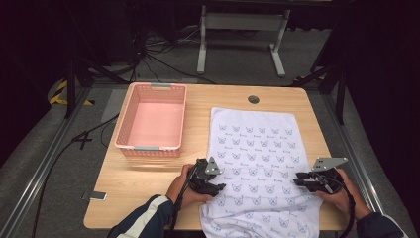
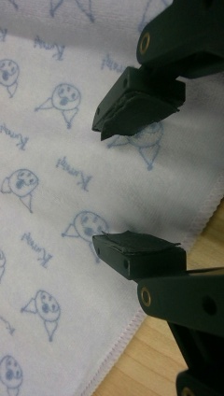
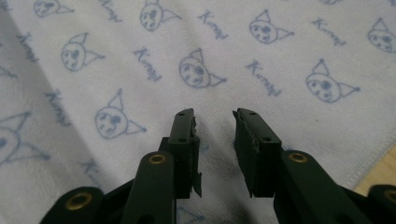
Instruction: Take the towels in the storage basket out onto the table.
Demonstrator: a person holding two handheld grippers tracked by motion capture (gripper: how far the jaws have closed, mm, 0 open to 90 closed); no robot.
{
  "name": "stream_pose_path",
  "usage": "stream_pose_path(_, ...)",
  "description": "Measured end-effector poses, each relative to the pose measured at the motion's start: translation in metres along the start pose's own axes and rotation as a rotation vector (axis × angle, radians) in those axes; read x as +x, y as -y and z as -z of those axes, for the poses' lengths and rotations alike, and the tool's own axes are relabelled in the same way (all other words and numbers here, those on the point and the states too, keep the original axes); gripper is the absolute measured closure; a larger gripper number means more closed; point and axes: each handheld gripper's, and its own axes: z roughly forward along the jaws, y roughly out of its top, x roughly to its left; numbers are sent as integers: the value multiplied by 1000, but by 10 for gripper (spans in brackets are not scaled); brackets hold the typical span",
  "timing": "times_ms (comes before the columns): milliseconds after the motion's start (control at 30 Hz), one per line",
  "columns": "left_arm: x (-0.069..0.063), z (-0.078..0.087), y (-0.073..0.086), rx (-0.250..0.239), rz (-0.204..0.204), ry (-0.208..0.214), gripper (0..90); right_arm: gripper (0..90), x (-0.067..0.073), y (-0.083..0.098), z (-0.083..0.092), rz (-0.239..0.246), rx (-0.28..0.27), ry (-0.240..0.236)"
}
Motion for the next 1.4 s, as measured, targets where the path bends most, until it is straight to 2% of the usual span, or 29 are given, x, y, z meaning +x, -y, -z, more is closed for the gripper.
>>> stream_pose_path(67, -1, 2, 0, 8, -11, 2, 430, 679, 5, 2, 4, 11, 18, 6)
stream_pose_path(167, 2, 0, -1, -2, 8, 22, 414, 667, 7, 6, 8, 5, 31, 3)
stream_pose_path(267, 4, -4, -8, -14, 17, -8, 351, 656, 5, 6, 11, -9, 57, -6)
stream_pose_path(300, 5, -5, -10, -26, 28, -3, 332, 635, 5, 6, 12, -4, 62, -7)
stream_pose_path(333, 8, -5, -15, -30, 21, -19, 317, 609, 5, 4, 12, 5, 66, -1)
stream_pose_path(400, 13, -7, -22, -57, 41, -27, 285, 587, 0, 0, 15, -12, 26, 31)
stream_pose_path(433, 13, -7, -22, -57, 41, -27, 280, 587, 0, 0, 15, -12, 26, 31)
stream_pose_path(467, 20, -9, -28, -55, 60, -24, 263, 550, -11, -8, 18, -39, -22, 73)
stream_pose_path(500, 23, -11, -32, -64, 82, -28, 263, 550, -11, -8, 18, -39, -22, 73)
stream_pose_path(533, 30, -15, -38, -59, 92, -33, 254, 544, -16, -10, 18, -52, -33, 94)
stream_pose_path(633, 43, -24, -53, -66, 103, -63, 245, 511, -41, -25, 13, -81, -75, 159)
stream_pose_path(700, 55, -32, -64, -95, 140, -104, 245, 516, -59, -35, 7, -103, -85, 176)
stream_pose_path(733, 66, -38, -71, -93, 152, -129, 242, 507, -77, -45, 0, -126, -99, 204)
stream_pose_path(767, 72, -42, -74, -100, 160, -162, 247, 501, -84, -49, -3, -142, -105, 204)
stream_pose_path(800, 72, -42, -74, -100, 160, -162, 253, 501, -84, -49, -3, -142, -105, 204)
stream_pose_path(833, 82, -47, -77, -102, 202, -159, 250, 478, -102, -59, -13, -173, -102, 225)
stream_pose_path(867, 96, -54, -82, -97, 239, -200, 250, 477, -110, -62, -19, -177, -92, 253)
stream_pose_path(900, 100, -57, -83, -94, 261, -208, 256, 471, -117, -65, -24, -207, -94, 249)
stream_pose_path(933, 106, -62, -84, -100, 292, -208, 258, 467, -122, -66, -27, -226, -95, 243)
stream_pose_path(967, 106, -62, -84, -100, 292, -208, 262, 467, -122, -66, -27, -226, -95, 243)
stream_pose_path(1033, 119, -71, -89, -72, 313, -269, 274, 459, -139, -72, -42, -276, -79, 279)
stream_pose_path(1067, 119, -71, -89, -72, 313, -269, 276, 460, -142, -74, -44, -278, -78, 286)
stream_pose_path(1133, 134, -74, -93, -62, 343, -323, 288, 456, -149, -77, -51, -312, -80, 293)
stream_pose_path(1167, 138, -74, -92, -78, 380, -323, 294, 455, -152, -79, -53, -322, -79, 296)
stream_pose_path(1200, 138, -74, -92, -78, 380, -323, 292, 453, -154, -81, -55, -332, -81, 313)
stream_pose_path(1233, 143, -75, -92, -77, 391, -332, 292, 453, -154, -81, -55, -332, -81, 313)
stream_pose_path(1267, 150, -77, -92, -57, 404, -363, 292, 451, -158, -84, -60, -348, -73, 329)
stream_pose_path(1300, 154, -77, -92, -55, 422, -366, 292, 455, -159, -85, -63, -358, -67, 336)
stream_pose_path(1400, 162, -78, -92, -47, 436, -379, 292, 479, -160, -84, -67, -350, -54, 341)
